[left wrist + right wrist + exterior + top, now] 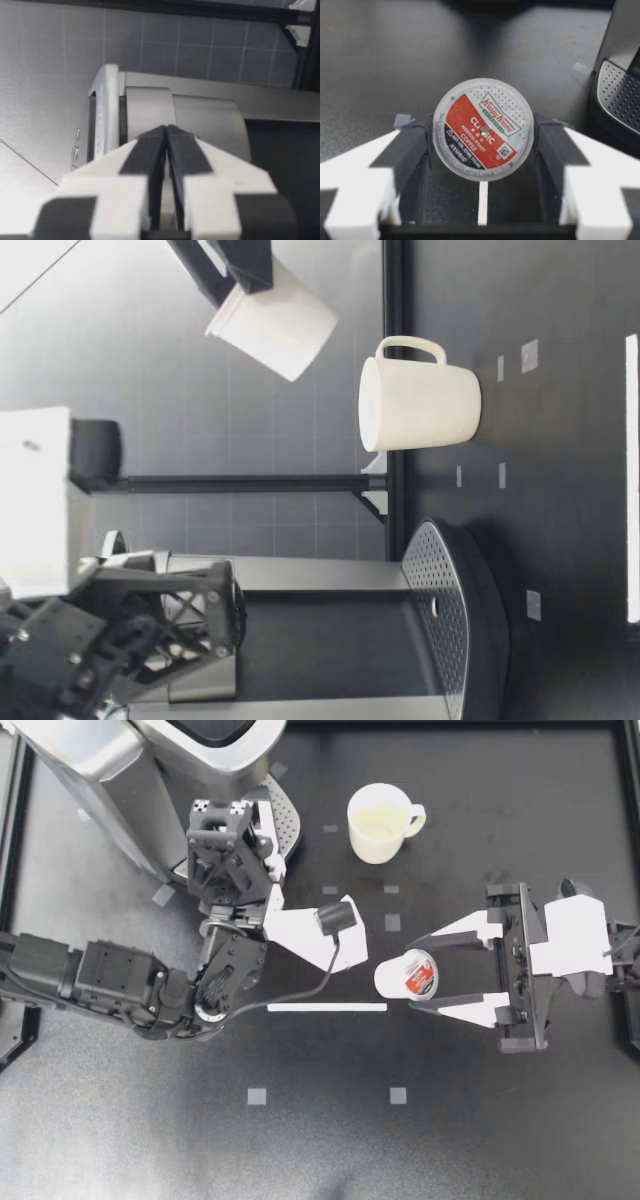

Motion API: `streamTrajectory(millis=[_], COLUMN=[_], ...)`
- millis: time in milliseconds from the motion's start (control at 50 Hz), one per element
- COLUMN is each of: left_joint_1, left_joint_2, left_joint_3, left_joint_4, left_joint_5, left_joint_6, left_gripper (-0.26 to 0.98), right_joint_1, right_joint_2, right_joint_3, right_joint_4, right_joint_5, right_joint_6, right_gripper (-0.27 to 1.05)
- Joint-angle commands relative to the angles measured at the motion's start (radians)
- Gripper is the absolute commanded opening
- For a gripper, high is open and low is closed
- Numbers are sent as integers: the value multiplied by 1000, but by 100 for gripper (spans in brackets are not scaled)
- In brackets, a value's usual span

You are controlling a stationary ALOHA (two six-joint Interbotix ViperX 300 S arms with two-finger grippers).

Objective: Place the coffee capsule inside the capsule container, then place the cup onto the center of the cup tray.

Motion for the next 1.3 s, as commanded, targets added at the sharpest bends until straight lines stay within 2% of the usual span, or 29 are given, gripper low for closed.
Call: streamTrajectory(millis=[0, 460, 720, 900, 1280], left_joint_1=[3, 63, 91, 92, 94], left_joint_2=[-40, -43, -54, -75, -107], left_joint_3=[3, 29, 44, 51, 34], left_joint_4=[31, 91, 94, 104, 190], left_joint_5=[6, 6, 5, 11, 83], left_joint_6=[-2, -5, -5, 0, 38], left_gripper=[12, 12, 12, 12, 12], right_joint_1=[-8, -28, -26, -28, -28], right_joint_2=[2, 8, 6, 5, 0], right_joint_3=[-17, -14, -15, -15, -17], right_joint_4=[0, -2, -2, -2, -2], right_joint_5=[-15, -48, -49, -49, -51], right_joint_6=[-2, 0, -2, -2, -2], right_gripper=[47, 47, 47, 47, 47])
